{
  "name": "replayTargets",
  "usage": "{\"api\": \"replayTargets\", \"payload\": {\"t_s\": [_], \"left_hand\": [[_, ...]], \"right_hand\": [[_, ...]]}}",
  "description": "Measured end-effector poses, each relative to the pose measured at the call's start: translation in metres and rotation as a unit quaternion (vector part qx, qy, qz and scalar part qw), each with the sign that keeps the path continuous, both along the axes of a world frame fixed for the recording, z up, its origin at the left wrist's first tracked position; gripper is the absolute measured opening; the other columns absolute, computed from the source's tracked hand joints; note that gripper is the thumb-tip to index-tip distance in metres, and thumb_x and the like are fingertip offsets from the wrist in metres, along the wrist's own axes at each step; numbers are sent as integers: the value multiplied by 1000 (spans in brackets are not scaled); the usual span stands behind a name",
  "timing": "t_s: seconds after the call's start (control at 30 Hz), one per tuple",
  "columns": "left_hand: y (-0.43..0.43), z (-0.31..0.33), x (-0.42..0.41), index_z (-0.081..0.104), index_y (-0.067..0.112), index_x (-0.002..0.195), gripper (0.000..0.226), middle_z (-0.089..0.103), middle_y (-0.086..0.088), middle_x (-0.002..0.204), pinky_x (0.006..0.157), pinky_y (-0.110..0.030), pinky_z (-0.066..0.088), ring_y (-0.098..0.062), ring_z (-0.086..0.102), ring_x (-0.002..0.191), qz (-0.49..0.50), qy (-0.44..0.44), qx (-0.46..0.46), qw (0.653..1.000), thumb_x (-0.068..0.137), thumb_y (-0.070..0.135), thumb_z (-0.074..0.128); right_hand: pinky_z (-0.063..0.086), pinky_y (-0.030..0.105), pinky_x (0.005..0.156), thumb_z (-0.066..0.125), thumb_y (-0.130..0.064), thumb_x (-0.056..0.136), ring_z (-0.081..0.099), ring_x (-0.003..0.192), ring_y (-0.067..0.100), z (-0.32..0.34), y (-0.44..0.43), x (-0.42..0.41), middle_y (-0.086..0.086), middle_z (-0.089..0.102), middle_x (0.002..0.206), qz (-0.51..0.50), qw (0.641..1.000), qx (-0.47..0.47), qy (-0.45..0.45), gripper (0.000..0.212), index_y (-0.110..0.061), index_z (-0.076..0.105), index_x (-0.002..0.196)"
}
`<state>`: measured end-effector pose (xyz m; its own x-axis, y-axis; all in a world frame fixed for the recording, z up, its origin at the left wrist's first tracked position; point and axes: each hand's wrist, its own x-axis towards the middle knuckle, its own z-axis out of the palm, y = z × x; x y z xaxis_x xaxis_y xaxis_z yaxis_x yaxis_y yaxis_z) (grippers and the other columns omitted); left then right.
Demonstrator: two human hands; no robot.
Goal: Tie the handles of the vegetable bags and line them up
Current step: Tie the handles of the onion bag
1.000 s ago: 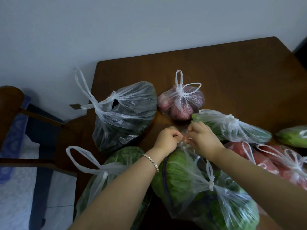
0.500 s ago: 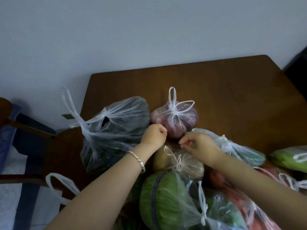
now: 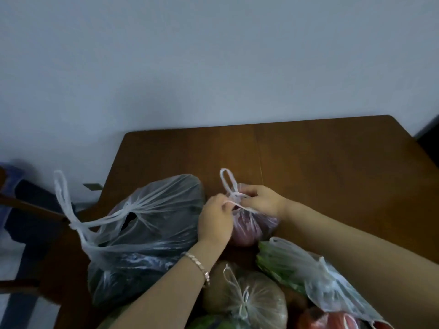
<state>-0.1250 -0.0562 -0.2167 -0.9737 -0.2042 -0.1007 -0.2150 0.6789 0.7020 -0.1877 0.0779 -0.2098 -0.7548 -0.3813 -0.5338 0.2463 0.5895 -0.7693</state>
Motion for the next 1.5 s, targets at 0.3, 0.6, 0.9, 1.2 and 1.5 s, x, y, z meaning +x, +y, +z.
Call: {"api": "replayTargets", "payload": {"t_s": [0.3, 0.6, 0.9, 1.2, 1.5], "left_hand": [[-15, 23, 6, 48, 14, 66, 31, 59, -11, 73, 71, -36, 47, -27, 58, 73, 318, 37, 298, 899, 96, 14, 38], [10, 89, 31, 47, 9, 65, 26, 44, -3, 59, 54, -20, 35, -15, 41, 57, 162, 127, 189, 960, 91, 15, 48], [18, 107, 58, 32, 14, 50, 38, 33, 1, 50, 43, -13, 31, -12, 31, 49, 136, 53, 73, 987, 81, 8, 54], [39, 97, 64, 54, -9, 72, 19, 52, 1, 87, 65, -5, 36, -1, 48, 77, 122, 90, 135, 979, 80, 7, 59], [61, 90, 63, 63, 20, 74, 15, 64, 3, 90, 81, -9, 41, 1, 57, 91, 17, 89, 214, 973, 87, 13, 57]], "right_hand": [[34, 21, 54, 42, -24, 93, 42, 55, 9, 7, -19, -5, -2, 46, 62, -139, 990, -25, -15, 36, 4, 61, 104], [36, 24, 67, 42, -30, 94, 44, 55, 10, 75, 62, 39, -4, 48, 55, 87, 948, 49, 303, 40, -18, 47, 56], [36, 40, 89, 59, -45, 79, 50, 90, 21, 96, 110, 61, -3, 52, 83, 102, 833, 272, 472, 37, -19, 66, 52], [58, 41, 64, 45, -2, 84, 68, 66, 33, 92, 100, 67, 13, 60, 69, -129, 966, 128, 184, 27, -17, 40, 61], [39, 24, 59, 57, 0, 82, 48, 62, 18, 84, 114, 82, 6, 52, 63, -40, 959, 41, 277, 41, -23, 36, 55]]}}
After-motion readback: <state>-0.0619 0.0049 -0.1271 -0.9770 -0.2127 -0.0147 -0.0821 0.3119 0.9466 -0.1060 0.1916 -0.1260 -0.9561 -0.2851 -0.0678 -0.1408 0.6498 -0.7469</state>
